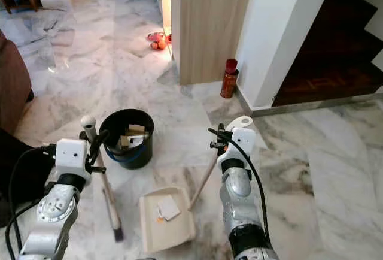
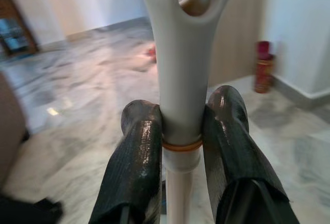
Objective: Sweep floor
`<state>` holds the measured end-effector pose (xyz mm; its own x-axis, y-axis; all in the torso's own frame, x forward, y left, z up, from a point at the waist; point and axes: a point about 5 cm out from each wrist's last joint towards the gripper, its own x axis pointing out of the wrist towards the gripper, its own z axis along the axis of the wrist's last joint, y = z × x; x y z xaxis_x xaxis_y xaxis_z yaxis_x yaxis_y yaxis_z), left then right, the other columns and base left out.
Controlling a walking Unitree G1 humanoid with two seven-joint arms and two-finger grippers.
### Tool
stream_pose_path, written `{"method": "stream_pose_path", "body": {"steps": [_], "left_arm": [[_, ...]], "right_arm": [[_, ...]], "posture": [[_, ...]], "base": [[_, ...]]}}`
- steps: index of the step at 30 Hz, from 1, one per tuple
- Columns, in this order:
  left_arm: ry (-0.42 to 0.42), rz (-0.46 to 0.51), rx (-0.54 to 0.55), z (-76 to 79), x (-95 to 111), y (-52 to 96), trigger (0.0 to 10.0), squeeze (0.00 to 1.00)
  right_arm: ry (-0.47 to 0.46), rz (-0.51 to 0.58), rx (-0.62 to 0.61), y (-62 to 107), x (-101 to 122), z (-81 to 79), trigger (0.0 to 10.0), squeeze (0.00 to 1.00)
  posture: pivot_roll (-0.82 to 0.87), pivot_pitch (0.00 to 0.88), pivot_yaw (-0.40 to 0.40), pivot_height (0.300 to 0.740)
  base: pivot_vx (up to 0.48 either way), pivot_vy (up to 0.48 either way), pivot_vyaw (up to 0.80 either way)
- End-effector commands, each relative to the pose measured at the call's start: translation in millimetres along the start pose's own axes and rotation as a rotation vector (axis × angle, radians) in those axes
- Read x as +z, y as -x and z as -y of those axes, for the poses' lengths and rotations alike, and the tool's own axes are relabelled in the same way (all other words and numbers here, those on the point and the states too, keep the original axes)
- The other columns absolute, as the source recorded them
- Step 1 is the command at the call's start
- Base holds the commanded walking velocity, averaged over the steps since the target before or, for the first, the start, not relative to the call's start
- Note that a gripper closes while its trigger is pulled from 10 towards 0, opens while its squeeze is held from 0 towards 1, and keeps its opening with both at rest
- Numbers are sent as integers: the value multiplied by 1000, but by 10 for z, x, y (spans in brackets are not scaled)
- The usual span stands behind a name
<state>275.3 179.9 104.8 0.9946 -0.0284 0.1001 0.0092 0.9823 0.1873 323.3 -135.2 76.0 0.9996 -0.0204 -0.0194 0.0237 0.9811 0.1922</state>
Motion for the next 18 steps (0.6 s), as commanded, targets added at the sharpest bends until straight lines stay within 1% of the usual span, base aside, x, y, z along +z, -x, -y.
{"method": "stream_pose_path", "body": {"steps": [1, 12, 17, 18], "left_arm": [[-2, 44, -17, 32, 92, -17, 10000, 0], [9, 40, -4, 9, 90, -13, 10000, 0], [12, 38, -4, 5, 90, -7, 10000, 0], [13, 38, -5, 6, 90, -7, 10000, 0]], "right_arm": [[-16, 24, -17, -21, 56, 38, 10000, 0], [-7, 18, -17, -22, 48, 40, 10000, 0], [-9, 20, -18, -23, 52, 37, 10000, 0], [-19, 16, -23, -23, 46, 42, 10000, 0]], "posture": [[168, 43, -25, 740], [173, 54, -28, 740], [172, 57, -26, 740], [172, 57, -26, 740]], "base": [[0, 0, 0], [0, 0, 0], [0, 276, 461], [0, 330, 0]]}}
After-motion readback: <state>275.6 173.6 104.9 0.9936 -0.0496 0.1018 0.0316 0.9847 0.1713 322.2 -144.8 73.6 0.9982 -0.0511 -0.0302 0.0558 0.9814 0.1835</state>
